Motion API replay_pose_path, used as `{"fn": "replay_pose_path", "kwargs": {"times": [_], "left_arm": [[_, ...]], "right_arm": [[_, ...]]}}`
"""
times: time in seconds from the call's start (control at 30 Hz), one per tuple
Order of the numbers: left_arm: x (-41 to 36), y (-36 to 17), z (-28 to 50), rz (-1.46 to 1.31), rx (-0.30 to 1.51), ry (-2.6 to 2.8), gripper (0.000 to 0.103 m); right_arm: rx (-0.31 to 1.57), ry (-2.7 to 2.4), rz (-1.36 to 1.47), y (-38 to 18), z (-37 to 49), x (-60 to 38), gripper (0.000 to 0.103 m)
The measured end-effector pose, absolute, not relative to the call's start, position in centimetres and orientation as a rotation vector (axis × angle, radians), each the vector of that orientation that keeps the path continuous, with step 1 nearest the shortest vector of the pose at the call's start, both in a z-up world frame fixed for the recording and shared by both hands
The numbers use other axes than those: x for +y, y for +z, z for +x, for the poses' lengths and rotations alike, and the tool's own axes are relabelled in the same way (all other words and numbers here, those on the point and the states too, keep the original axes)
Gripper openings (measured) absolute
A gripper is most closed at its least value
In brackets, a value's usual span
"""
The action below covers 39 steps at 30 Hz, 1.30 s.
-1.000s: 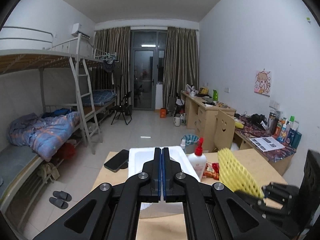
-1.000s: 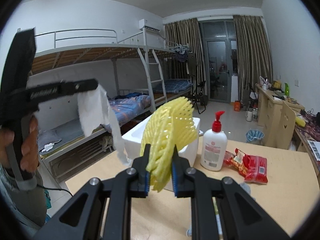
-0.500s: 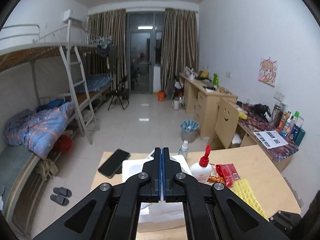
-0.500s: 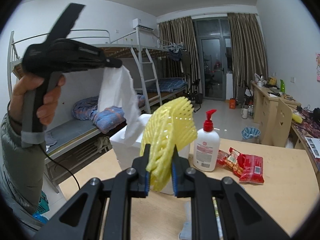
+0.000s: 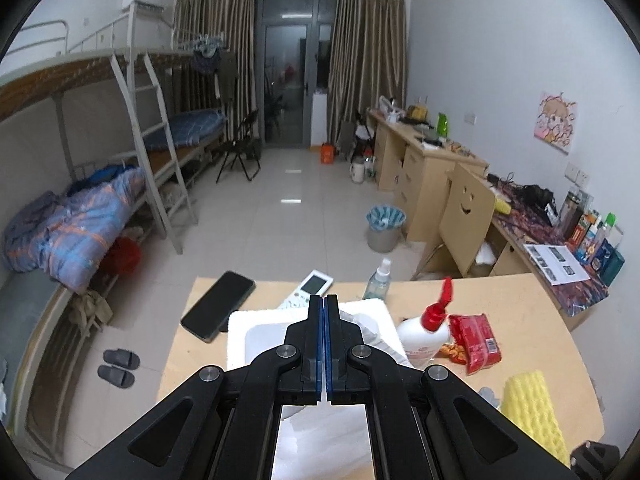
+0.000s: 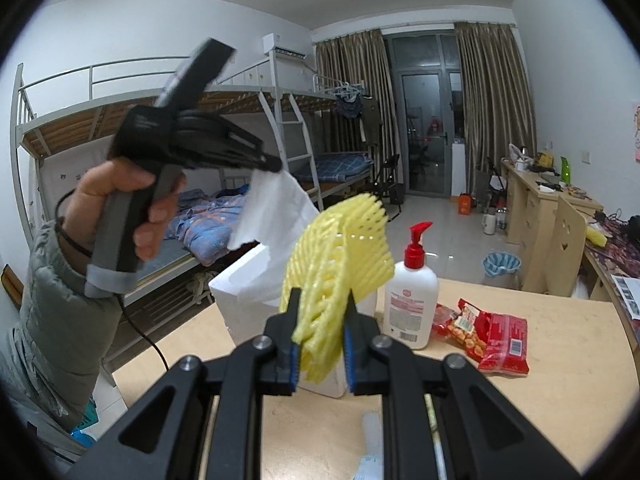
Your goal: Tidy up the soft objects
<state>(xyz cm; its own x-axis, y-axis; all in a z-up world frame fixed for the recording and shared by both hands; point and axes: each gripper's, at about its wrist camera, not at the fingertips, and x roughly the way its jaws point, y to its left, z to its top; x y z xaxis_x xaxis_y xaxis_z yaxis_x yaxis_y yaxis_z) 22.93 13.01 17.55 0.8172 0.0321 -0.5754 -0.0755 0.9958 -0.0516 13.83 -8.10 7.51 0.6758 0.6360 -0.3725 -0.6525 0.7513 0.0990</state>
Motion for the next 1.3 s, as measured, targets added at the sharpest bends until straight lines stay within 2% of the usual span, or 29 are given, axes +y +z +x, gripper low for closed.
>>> {"fn": "replay_pose_path", "kwargs": {"times": [0.63, 0.97, 1.0, 1.07, 1.1, 1.13, 1.27, 1.3], "left_arm": [[13.0, 8.3, 28.2, -0.078, 0.904, 0.072, 0.0], [12.5, 8.3, 27.6, -0.051, 0.914, 0.087, 0.004], [12.5, 8.2, 27.6, -0.047, 0.92, 0.088, 0.007], [12.4, 8.0, 27.7, -0.037, 0.932, 0.094, 0.03], [12.4, 8.0, 27.7, -0.036, 0.936, 0.102, 0.055], [12.5, 7.8, 27.7, -0.032, 0.939, 0.112, 0.075], [12.7, 8.2, 27.2, -0.049, 0.895, 0.116, 0.083], [12.9, 8.5, 26.9, -0.051, 0.874, 0.128, 0.087]], "right_arm": [[0.444, 0.727, -0.051, 6.8, 15.7, -7.5, 0.02], [0.444, 0.731, -0.054, 6.8, 16.0, -7.7, 0.02], [0.444, 0.731, -0.055, 6.7, 16.0, -7.7, 0.02], [0.443, 0.732, -0.053, 6.7, 15.9, -7.7, 0.02], [0.443, 0.731, -0.054, 6.7, 15.9, -7.7, 0.02], [0.442, 0.732, -0.053, 6.7, 15.9, -7.7, 0.02], [0.438, 0.731, -0.053, 6.7, 15.9, -7.8, 0.02], [0.438, 0.729, -0.052, 6.6, 16.0, -7.9, 0.02]]}}
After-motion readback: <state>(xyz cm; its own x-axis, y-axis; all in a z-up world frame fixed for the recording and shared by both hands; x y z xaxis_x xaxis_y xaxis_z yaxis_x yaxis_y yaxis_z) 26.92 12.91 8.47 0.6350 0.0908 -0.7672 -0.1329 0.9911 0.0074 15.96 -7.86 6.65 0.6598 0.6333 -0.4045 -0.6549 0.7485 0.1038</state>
